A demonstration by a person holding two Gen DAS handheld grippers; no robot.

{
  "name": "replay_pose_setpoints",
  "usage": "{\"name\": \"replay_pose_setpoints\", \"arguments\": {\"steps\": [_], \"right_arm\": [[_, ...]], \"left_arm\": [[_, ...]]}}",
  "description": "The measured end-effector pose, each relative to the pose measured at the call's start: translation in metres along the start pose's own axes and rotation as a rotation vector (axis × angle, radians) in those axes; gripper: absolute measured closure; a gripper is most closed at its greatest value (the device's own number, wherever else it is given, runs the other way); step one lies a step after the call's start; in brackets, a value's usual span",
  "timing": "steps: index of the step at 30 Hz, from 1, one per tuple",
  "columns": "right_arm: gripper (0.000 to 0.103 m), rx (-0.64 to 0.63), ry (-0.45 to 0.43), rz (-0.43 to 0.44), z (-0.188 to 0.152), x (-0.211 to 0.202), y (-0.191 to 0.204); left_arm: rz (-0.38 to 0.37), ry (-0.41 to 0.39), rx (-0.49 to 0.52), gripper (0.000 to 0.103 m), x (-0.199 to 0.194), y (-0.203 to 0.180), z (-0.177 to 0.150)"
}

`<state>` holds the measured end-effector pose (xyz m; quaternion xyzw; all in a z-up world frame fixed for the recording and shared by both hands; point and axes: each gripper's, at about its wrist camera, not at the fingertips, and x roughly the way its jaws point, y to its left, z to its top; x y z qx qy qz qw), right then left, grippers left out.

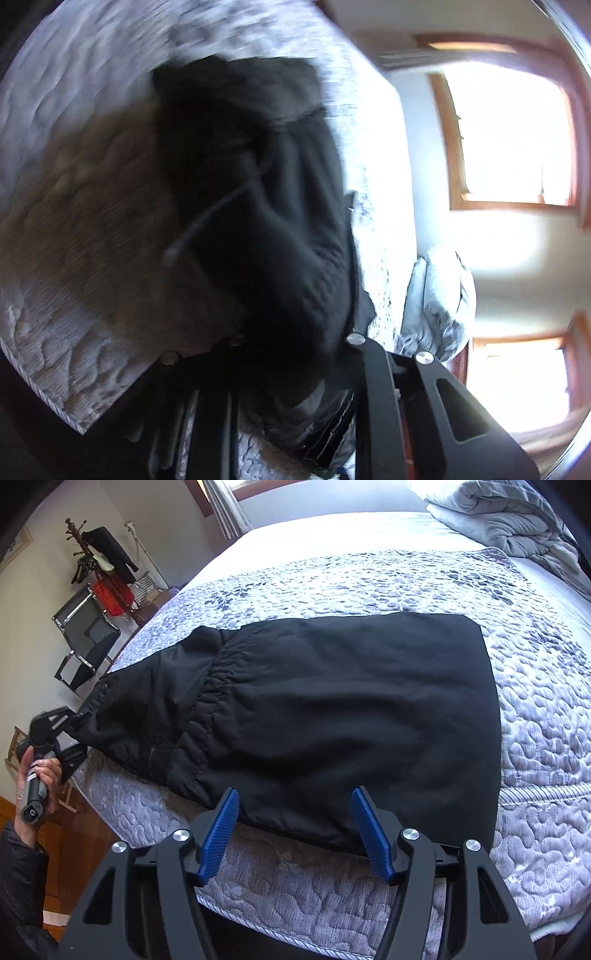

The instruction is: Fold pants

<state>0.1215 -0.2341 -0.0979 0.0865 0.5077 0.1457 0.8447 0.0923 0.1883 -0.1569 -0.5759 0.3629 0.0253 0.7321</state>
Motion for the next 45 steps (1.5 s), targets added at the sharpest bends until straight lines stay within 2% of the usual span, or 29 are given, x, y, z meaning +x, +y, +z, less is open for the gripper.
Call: {"name": "replay_pose_setpoints", "arguments": {"steps": [1, 3, 6, 9, 12, 14, 19, 23, 25, 28, 30, 31, 33, 36, 38, 39, 40, 42, 44, 45], "right_arm": [[0.038, 0.001, -0.002, -0.002, -0.001, -0.001, 0.0], [0.038, 0.01, -0.006, 0.0, -0.003, -0.002, -0.004], [0.038, 0.029, -0.01, 0.002, -0.004, -0.002, -0.009], [0.038, 0.053, -0.015, 0.011, -0.006, -0.002, -0.016], [0.038, 0.077, -0.021, 0.023, -0.009, -0.002, -0.024], [0.038, 0.093, -0.029, 0.032, -0.009, -0.003, -0.03], [0.038, 0.141, -0.059, 0.053, -0.012, -0.01, -0.044], [0.038, 0.202, -0.093, 0.079, -0.013, -0.019, -0.063], [0.034, 0.236, -0.109, 0.088, -0.013, -0.023, -0.071], [0.034, 0.269, -0.13, 0.083, -0.011, -0.027, -0.082], [0.034, 0.287, -0.14, 0.084, -0.011, -0.029, -0.086], [0.034, 0.291, -0.142, 0.087, -0.01, -0.03, -0.086], [0.034, 0.299, -0.145, 0.089, -0.009, -0.031, -0.088], [0.032, 0.299, -0.157, 0.085, -0.005, -0.035, -0.089], [0.031, 0.308, -0.168, 0.093, -0.003, -0.037, -0.092], [0.029, 0.321, -0.176, 0.111, -0.001, -0.039, -0.093], [0.023, 0.335, -0.179, 0.125, 0.001, -0.04, -0.094], [0.018, 0.373, -0.195, 0.16, 0.003, -0.044, -0.097], [0.018, 0.415, -0.23, 0.204, 0.006, -0.05, -0.102], [0.016, 0.429, -0.241, 0.222, 0.008, -0.052, -0.103]], "left_arm": [[0.004, -0.007, 0.045, 0.087, 0.001, -0.018, 0.009], [0.005, -0.02, 0.177, 0.087, 0.0, -0.051, 0.005], [0.004, -0.028, 0.312, 0.087, 0.001, -0.088, -0.005], [0.016, -0.027, 0.499, 0.087, 0.012, -0.133, -0.024], [0.062, -0.001, 0.777, 0.086, 0.032, -0.182, -0.064], [0.072, 0.042, 0.897, 0.085, 0.045, -0.199, -0.091], [0.141, 0.12, 1.174, 0.081, 0.081, -0.216, -0.151], [0.23, 0.145, 1.352, 0.078, 0.103, -0.205, -0.177], [0.266, 0.162, 1.435, 0.073, 0.11, -0.201, -0.189], [0.308, 0.199, 1.539, 0.065, 0.122, -0.2, -0.202], [0.339, 0.22, 1.597, 0.063, 0.128, -0.199, -0.21], [0.35, 0.238, 1.628, 0.058, 0.123, -0.195, -0.22], [0.34, 0.287, 1.658, 0.049, 0.119, -0.192, -0.228], [0.319, 0.313, 1.723, 0.047, 0.112, -0.192, -0.232], [0.22, 0.319, 1.713, 0.042, 0.095, -0.197, -0.224], [0.167, 0.31, 1.689, 0.03, 0.085, -0.202, -0.219], [0.124, 0.284, 1.668, 0.016, 0.075, -0.207, -0.21], [0.045, 0.227, 1.642, 0.014, 0.056, -0.215, -0.207], [0.033, 0.203, 1.613, 0.013, 0.042, -0.216, -0.195], [0.038, 0.197, 1.595, 0.013, 0.033, -0.211, -0.206]]}}
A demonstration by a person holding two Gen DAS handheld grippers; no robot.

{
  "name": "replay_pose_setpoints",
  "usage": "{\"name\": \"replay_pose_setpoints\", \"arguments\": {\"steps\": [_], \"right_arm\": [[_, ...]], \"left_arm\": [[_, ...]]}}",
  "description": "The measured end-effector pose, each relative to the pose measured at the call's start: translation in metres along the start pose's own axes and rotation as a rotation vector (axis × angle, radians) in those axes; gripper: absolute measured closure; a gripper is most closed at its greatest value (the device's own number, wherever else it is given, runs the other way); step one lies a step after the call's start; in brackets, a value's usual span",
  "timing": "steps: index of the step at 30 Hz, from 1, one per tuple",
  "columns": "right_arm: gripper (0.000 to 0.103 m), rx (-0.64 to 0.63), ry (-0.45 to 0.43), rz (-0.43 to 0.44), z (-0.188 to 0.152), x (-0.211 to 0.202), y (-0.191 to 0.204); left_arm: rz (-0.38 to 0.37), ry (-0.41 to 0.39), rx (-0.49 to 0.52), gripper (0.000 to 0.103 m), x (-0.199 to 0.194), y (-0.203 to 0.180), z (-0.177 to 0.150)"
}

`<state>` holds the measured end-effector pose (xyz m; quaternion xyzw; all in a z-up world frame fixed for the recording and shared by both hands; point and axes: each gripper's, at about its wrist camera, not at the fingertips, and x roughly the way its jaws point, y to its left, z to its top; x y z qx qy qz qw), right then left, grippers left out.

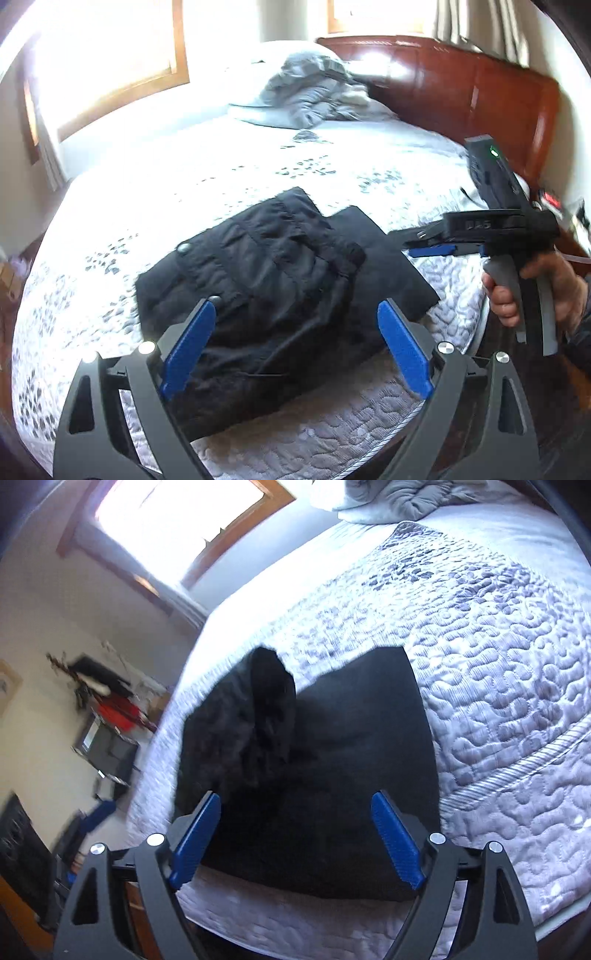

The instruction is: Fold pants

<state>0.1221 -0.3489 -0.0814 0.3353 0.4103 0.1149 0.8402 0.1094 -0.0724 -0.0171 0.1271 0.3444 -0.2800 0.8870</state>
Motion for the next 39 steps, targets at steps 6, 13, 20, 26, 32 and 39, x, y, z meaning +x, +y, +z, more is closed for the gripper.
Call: {"name": "replay_pose_setpoints", "arguments": {"steps": [6, 13, 20, 26, 32, 39], "right_arm": [[0.01, -0.005, 0.084, 0.048, 0.016, 0.018, 0.015], [0.008, 0.037, 0.189, 0.051, 0.021, 0.061, 0.017], [0.008, 0.095, 0.24, 0.132, 0.013, 0.088, 0.013], [0.005, 0.164, 0.271, 0.25, 0.01, 0.117, 0.012], [0.012, 0.199, 0.28, 0.313, 0.008, 0.142, 0.021], [0.062, 0.173, 0.258, 0.342, 0.003, 0.138, 0.025]], "left_arm": [[0.087, 0.037, -0.253, 0.007, 0.016, 0.015, 0.009], [0.2, 0.117, -0.508, 0.007, 0.027, 0.072, -0.015], [0.245, 0.167, -0.615, 0.007, 0.035, 0.102, -0.033], [0.218, 0.207, -0.697, 0.007, 0.041, 0.114, -0.049], [0.185, 0.224, -0.742, 0.007, 0.042, 0.116, -0.057], [0.171, 0.252, -0.773, 0.007, 0.042, 0.115, -0.067]]}}
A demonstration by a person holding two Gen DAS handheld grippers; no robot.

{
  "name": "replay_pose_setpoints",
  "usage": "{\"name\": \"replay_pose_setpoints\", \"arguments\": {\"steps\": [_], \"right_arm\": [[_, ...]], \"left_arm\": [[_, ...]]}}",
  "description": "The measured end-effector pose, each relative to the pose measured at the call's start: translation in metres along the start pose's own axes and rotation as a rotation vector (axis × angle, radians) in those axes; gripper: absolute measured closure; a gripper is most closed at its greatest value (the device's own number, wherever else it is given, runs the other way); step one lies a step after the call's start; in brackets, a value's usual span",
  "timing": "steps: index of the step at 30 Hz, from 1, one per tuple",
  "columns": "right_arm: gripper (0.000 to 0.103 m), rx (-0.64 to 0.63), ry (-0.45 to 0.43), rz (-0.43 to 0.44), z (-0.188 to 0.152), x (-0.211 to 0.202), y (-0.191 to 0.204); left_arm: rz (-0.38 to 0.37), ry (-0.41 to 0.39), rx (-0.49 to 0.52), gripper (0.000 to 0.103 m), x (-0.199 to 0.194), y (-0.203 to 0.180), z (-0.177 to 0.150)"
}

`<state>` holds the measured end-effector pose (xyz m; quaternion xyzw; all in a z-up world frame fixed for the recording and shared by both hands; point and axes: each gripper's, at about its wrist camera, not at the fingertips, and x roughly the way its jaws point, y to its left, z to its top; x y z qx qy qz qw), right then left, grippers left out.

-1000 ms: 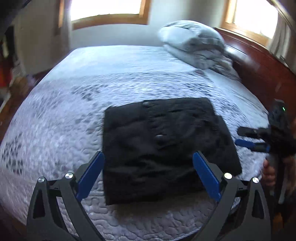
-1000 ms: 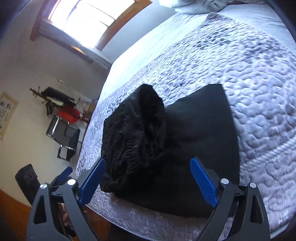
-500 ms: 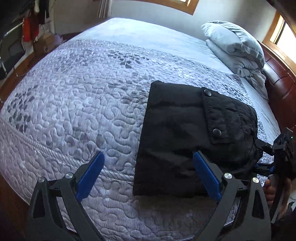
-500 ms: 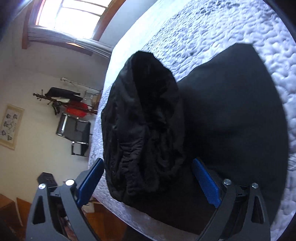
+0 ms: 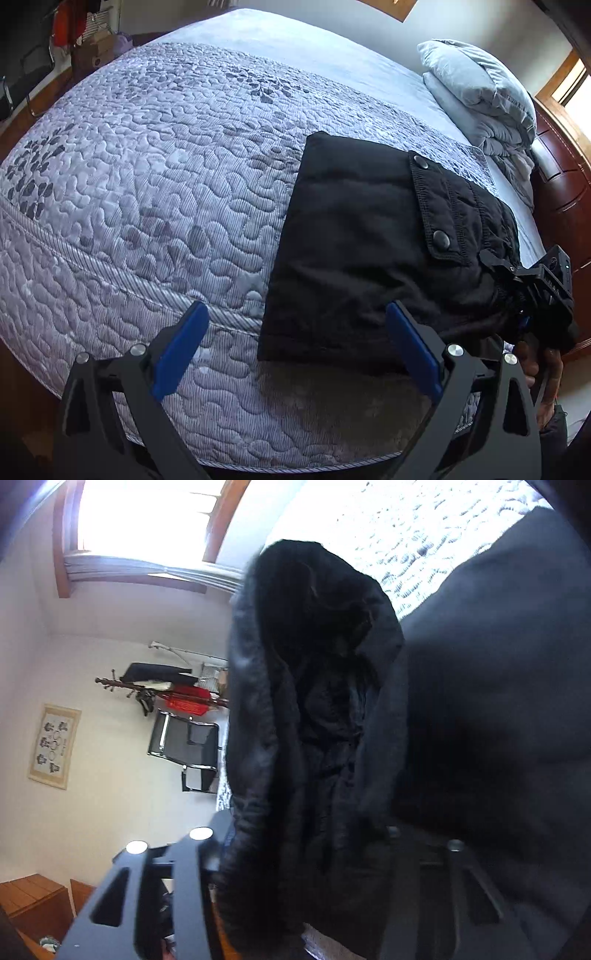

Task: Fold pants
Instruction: 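Grasp the loose pant leg end with the right gripper and lift it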

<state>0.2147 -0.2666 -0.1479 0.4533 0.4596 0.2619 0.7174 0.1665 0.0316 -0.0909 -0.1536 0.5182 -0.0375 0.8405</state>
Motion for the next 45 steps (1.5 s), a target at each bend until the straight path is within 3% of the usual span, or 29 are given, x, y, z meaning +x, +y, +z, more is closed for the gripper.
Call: {"name": "replay_pose_setpoints", "arguments": {"steps": [4, 16, 25, 33, 38, 45], "right_arm": [[0.07, -0.079, -0.011, 0.008, -0.008, -0.005, 0.024], [0.071, -0.215, -0.031, 0.018, -0.021, -0.018, 0.093], [0.071, -0.217, -0.08, 0.015, -0.019, -0.051, 0.098], [0.071, -0.181, -0.126, -0.014, -0.025, -0.078, 0.083], [0.071, -0.153, -0.138, -0.017, -0.013, -0.073, 0.093], [0.071, -0.097, -0.132, -0.047, -0.008, -0.077, 0.071]], "left_arm": [[-0.015, 0.009, -0.03, 0.007, 0.0, 0.003, -0.003], [-0.029, -0.001, -0.076, 0.007, -0.011, 0.005, -0.005], [-0.062, 0.001, -0.129, 0.007, -0.013, 0.009, -0.008], [-0.073, 0.02, -0.088, 0.007, -0.01, -0.006, -0.01], [-0.075, 0.034, -0.065, 0.007, -0.008, -0.014, -0.014], [-0.068, 0.031, -0.032, 0.007, -0.009, -0.024, -0.015]]}}
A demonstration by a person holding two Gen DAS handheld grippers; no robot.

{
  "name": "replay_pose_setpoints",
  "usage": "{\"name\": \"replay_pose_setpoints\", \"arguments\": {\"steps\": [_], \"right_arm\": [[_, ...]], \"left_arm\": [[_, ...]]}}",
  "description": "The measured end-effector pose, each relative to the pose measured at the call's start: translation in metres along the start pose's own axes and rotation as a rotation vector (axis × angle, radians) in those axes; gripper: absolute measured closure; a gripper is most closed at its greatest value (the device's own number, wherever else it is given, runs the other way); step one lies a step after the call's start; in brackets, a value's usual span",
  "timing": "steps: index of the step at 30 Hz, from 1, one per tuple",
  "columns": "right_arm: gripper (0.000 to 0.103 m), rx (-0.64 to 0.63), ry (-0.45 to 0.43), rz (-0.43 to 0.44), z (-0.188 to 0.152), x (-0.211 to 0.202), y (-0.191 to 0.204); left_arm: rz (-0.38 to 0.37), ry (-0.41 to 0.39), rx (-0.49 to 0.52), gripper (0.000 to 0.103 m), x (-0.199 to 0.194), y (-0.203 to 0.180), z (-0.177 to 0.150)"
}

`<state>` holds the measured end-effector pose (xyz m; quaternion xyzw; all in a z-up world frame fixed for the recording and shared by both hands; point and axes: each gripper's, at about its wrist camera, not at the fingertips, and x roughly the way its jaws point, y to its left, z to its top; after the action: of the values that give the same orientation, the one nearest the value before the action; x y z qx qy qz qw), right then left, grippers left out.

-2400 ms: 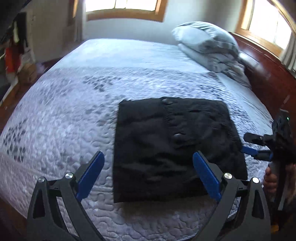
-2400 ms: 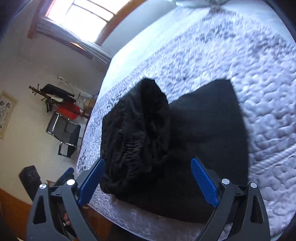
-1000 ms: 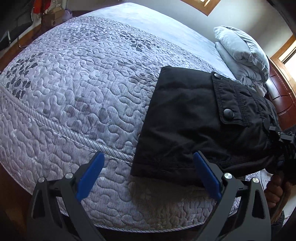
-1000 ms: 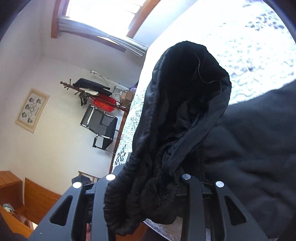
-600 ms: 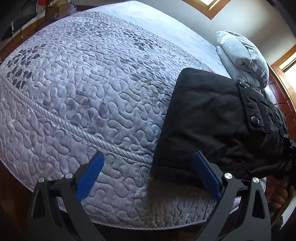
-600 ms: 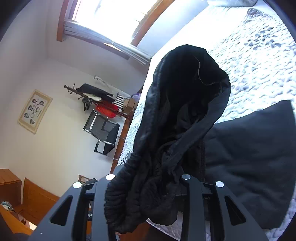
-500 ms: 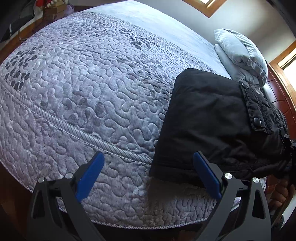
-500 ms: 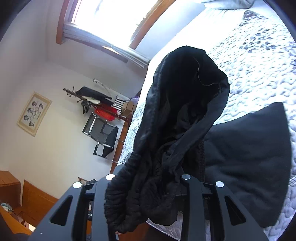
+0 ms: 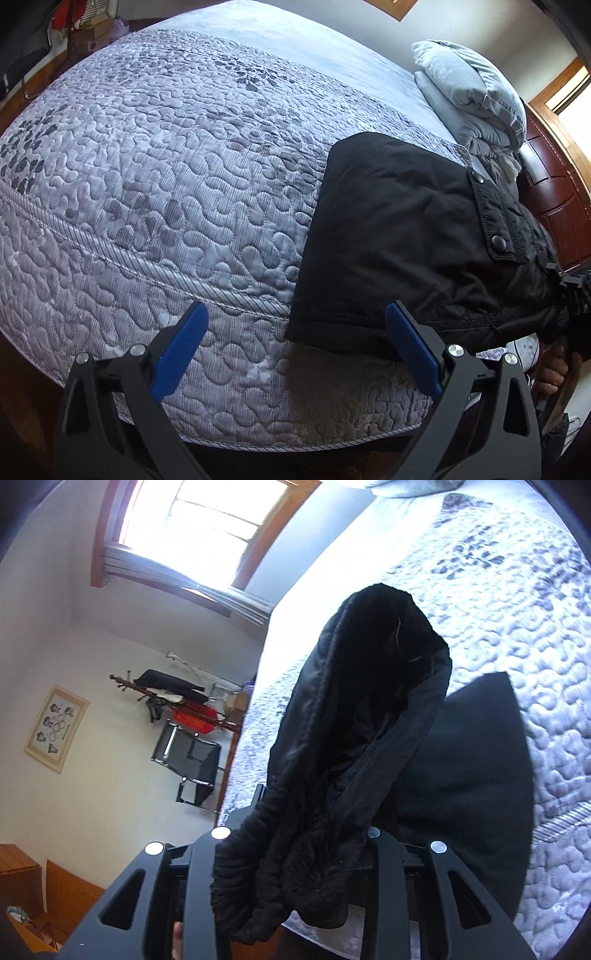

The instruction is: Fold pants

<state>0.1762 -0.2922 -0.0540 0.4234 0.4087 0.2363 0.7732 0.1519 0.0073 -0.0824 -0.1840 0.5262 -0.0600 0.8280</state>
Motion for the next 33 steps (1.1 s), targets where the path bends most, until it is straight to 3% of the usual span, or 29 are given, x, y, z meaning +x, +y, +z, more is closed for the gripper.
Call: {"name": "replay_pose_setpoints", "arguments": {"steps": [9, 12, 15, 17, 20, 27, 29, 33], "right_arm": [[0.07, 0.127, 0.032, -0.082, -0.012, 0.036, -0.051], [0.056, 0.153, 0.028, -0.096, -0.014, 0.038, -0.062], [0.049, 0.129, 0.03, -0.118, -0.013, 0.032, -0.062], [0.036, 0.11, 0.033, -0.143, -0.014, 0.027, -0.057], [0.031, 0.105, 0.013, -0.155, -0.018, 0.019, -0.046], [0.035, 0.117, -0.008, -0.152, -0.026, 0.015, -0.049], [0.05, 0.115, -0.015, -0.164, -0.025, 0.003, -0.066], [0.064, 0.11, -0.015, -0.164, -0.025, -0.004, -0.072]], "left_arm": [[0.008, 0.029, 0.021, 0.007, 0.007, -0.008, -0.003], [0.013, 0.033, 0.03, 0.007, 0.008, -0.01, -0.004], [0.017, 0.035, 0.035, 0.007, 0.009, -0.011, -0.005], [0.019, 0.035, 0.034, 0.007, 0.009, -0.01, -0.004], [0.013, 0.038, 0.024, 0.007, 0.01, -0.008, -0.004], [0.005, 0.052, 0.028, 0.007, 0.014, -0.01, -0.007], [0.005, 0.056, 0.032, 0.007, 0.014, -0.011, -0.008], [0.005, 0.058, 0.032, 0.006, 0.014, -0.012, -0.008]]}}
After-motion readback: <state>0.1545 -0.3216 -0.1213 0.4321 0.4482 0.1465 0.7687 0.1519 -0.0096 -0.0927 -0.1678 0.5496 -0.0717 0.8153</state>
